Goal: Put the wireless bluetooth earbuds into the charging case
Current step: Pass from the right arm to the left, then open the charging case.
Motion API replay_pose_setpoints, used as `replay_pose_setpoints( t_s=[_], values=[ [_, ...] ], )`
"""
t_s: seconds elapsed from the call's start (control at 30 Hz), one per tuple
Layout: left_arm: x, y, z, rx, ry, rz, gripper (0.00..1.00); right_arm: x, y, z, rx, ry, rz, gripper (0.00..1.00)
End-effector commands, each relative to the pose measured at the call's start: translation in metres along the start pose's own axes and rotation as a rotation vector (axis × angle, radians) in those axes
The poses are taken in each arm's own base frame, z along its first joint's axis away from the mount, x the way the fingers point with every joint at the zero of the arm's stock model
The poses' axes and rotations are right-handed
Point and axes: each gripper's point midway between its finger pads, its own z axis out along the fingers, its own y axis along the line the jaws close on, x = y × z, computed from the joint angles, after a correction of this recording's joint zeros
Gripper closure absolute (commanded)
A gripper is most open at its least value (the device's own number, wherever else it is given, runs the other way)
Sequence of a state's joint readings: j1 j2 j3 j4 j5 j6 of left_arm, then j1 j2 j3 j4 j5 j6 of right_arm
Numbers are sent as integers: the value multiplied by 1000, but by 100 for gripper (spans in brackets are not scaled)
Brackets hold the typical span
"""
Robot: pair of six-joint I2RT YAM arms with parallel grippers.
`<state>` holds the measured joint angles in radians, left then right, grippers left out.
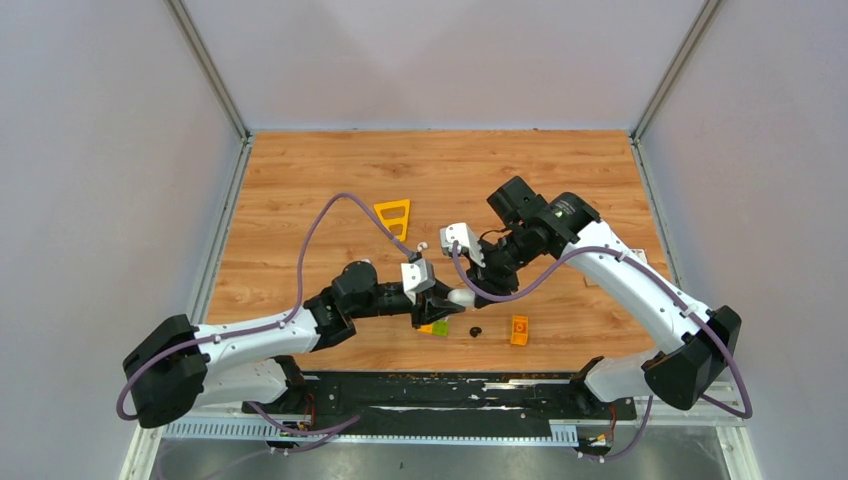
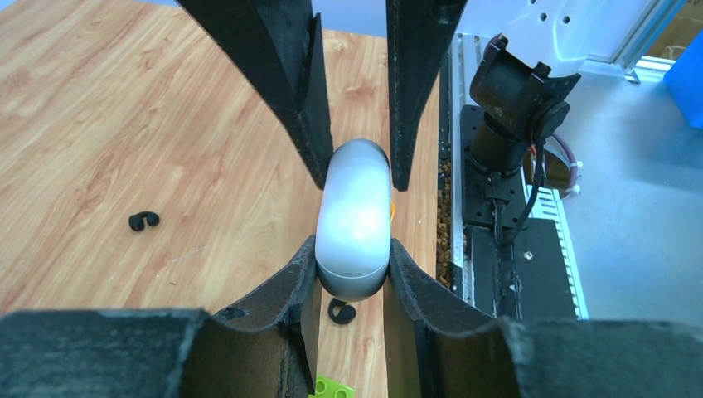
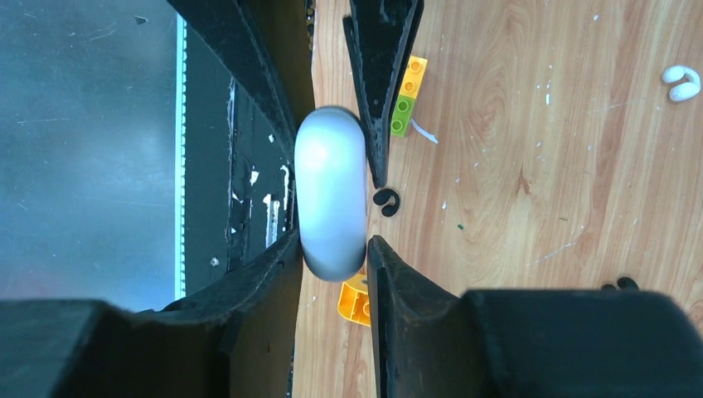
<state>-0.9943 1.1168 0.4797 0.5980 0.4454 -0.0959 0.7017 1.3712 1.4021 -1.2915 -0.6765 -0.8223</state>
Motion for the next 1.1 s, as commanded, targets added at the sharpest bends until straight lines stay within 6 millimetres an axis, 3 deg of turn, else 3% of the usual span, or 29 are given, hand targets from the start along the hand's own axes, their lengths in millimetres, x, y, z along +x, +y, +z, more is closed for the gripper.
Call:
replay_pose_setpoints(
  t_s=[0.0, 0.2, 0.47, 0.6, 0.73, 0.87, 1.07],
  values=[
    [-22, -3, 7, 32, -62, 34, 100, -26, -3, -7, 28, -88, -32, 61],
    [-21, -4, 6, 35, -64, 50, 100, -36, -10, -17, 8, -154, 30, 56],
    [-25, -7, 5, 48, -78, 54, 100, -32, -25, -21, 40, -165, 75, 57],
    [-24, -5, 5, 38, -77, 33, 100, -40, -8, -26, -46, -221, 39, 51],
    [-26, -6, 6, 39, -92, 10, 100, -31, 2, -20, -84, -219, 37, 41],
    [-30, -8, 6, 48, -110, 3, 100, -23, 2, -14, -93, -198, 57, 33],
    [-31, -13, 6, 76, -119, 2, 100, -22, -8, -11, -59, -193, 74, 35]
  ],
)
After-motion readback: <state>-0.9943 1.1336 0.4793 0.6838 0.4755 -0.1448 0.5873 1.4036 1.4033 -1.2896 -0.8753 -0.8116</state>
